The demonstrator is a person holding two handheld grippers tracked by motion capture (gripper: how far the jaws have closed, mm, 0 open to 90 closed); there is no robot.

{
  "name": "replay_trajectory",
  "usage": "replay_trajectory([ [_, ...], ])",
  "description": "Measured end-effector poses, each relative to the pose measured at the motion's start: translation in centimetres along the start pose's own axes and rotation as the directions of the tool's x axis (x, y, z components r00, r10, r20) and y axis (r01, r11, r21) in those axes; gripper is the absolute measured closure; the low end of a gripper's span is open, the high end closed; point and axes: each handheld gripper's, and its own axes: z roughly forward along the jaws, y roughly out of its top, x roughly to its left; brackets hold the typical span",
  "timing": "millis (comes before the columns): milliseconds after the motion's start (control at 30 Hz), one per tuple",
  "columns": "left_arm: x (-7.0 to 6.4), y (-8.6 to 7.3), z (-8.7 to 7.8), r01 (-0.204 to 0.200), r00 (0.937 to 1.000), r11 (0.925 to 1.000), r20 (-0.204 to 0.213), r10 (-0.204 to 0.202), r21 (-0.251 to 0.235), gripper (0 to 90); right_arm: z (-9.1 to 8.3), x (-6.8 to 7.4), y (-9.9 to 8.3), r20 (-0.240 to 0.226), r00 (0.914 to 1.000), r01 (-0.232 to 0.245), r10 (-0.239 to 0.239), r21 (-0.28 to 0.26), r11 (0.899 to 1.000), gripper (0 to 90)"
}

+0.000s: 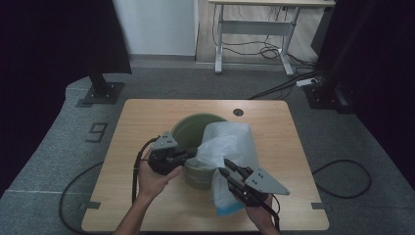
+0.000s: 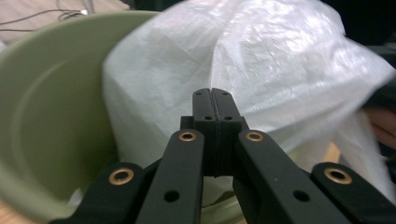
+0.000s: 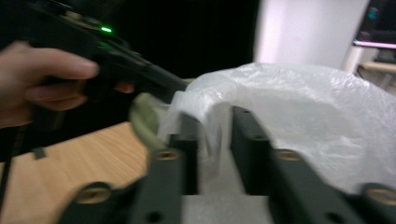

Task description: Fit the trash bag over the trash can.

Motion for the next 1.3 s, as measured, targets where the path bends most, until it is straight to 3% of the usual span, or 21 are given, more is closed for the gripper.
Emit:
replay_trajectory([
  [167, 1.5, -0.2, -1.3, 0.045, 0.9980, 0.9985, -0.043, -0.046, -0.031, 90.0, -2.4, 0.6, -0.4, -0.003, 0.9993, -0.037, 0.037, -0.049, 0.998, 46.3],
  [233, 2.0, -0.3, -1.8, 0.057, 0.9968, 0.9977, -0.053, -0.059, -0.036, 90.0, -3.5, 0.5, -0.6, 0.002, 0.9982, -0.059, 0.059, -0.063, 0.996, 45.9],
  [367, 3.0, -0.4, -2.7, 0.083, 0.9939, 0.9952, -0.069, -0.086, -0.052, 90.0, -5.0, -0.4, -1.0, 0.057, 0.9934, -0.096, 0.100, -0.063, 0.993, 43.2],
  [600, 4.2, -0.5, -3.4, 0.105, 0.9894, 0.9928, -0.094, -0.110, -0.057, 90.0, -5.1, -3.7, -2.9, 0.207, 0.9634, -0.172, 0.170, -0.009, 0.985, 35.5],
  [767, 4.8, -0.8, -3.2, 0.125, 0.9878, 0.9909, -0.087, -0.129, -0.050, 90.0, -5.5, -5.1, -4.6, 0.224, 0.9435, -0.252, 0.244, 0.009, 0.968, 32.1],
  [867, 4.9, -0.9, -3.1, 0.130, 0.9873, 0.9902, -0.085, -0.134, -0.050, 90.0, -5.5, -5.6, -5.5, 0.225, 0.9375, -0.279, 0.266, 0.029, 0.960, 31.7],
  [1067, 5.2, -0.9, -3.2, 0.142, 0.9851, 0.9885, -0.090, -0.146, -0.051, 90.0, -4.9, -6.6, -6.5, 0.177, 0.9366, -0.317, 0.303, 0.061, 0.946, 30.6],
  [1167, 5.5, -0.9, -3.2, 0.150, 0.9840, 0.9874, -0.089, -0.154, -0.049, 90.0, -4.3, -6.7, -6.8, 0.148, 0.9410, -0.318, 0.304, 0.082, 0.944, 32.6],
  [1300, 5.5, -1.0, -3.1, 0.152, 0.9838, 0.9873, -0.090, -0.155, -0.047, 90.0, -3.8, -6.4, -7.0, 0.116, 0.9517, -0.296, 0.284, 0.098, 0.950, 55.3],
])
